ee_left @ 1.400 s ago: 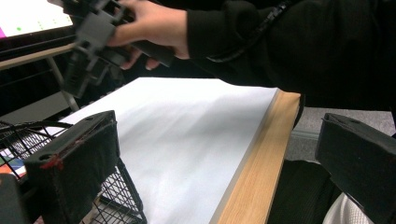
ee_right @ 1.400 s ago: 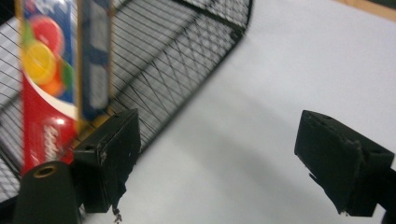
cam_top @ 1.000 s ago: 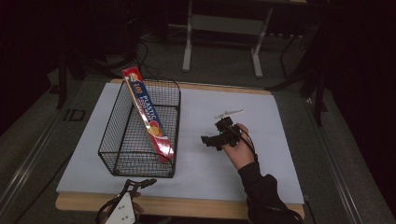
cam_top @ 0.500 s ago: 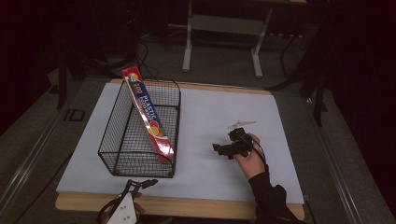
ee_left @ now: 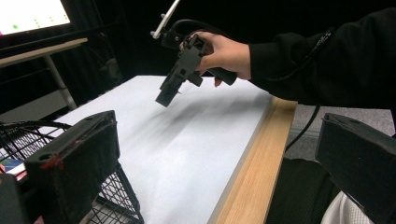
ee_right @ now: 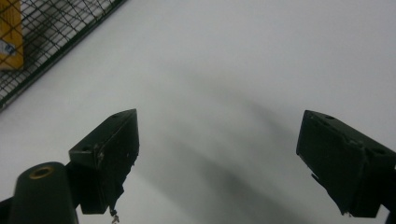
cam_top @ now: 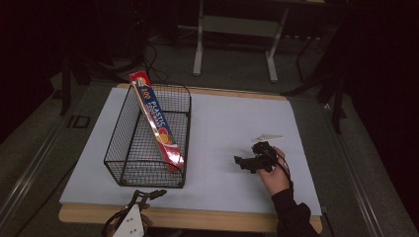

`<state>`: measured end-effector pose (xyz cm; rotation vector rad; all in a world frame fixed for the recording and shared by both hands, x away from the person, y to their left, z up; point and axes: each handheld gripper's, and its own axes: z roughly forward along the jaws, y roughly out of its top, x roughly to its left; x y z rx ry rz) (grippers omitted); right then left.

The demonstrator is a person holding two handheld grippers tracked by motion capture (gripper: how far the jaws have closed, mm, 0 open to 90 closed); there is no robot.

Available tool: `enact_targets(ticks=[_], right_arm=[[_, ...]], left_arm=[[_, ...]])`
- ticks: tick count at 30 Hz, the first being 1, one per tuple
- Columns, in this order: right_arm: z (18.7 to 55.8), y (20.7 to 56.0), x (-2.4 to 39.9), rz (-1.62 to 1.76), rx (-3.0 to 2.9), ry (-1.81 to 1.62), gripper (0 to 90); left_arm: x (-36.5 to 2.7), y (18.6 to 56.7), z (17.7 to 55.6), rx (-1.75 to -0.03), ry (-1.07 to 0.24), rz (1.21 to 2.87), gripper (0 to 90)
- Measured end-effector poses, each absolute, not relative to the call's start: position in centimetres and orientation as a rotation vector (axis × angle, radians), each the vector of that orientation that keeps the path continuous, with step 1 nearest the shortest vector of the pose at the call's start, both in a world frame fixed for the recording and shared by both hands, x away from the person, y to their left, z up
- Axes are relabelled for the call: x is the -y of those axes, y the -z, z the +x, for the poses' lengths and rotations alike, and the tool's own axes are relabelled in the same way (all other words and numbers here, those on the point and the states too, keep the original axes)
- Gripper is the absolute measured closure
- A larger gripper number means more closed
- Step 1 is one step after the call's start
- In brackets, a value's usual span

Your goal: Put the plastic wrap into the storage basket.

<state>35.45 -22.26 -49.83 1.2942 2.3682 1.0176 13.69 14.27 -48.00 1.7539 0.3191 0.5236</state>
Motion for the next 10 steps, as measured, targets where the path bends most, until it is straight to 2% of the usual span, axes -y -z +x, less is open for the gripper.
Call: enact_targets(ticks=[10], right_arm=[[35.49,50.49,22.54,1.294,-2.371,-1.005,13.3]], left_arm=[[-14.43,47.92,13.61,-0.311,-0.531,1.755,0.2]])
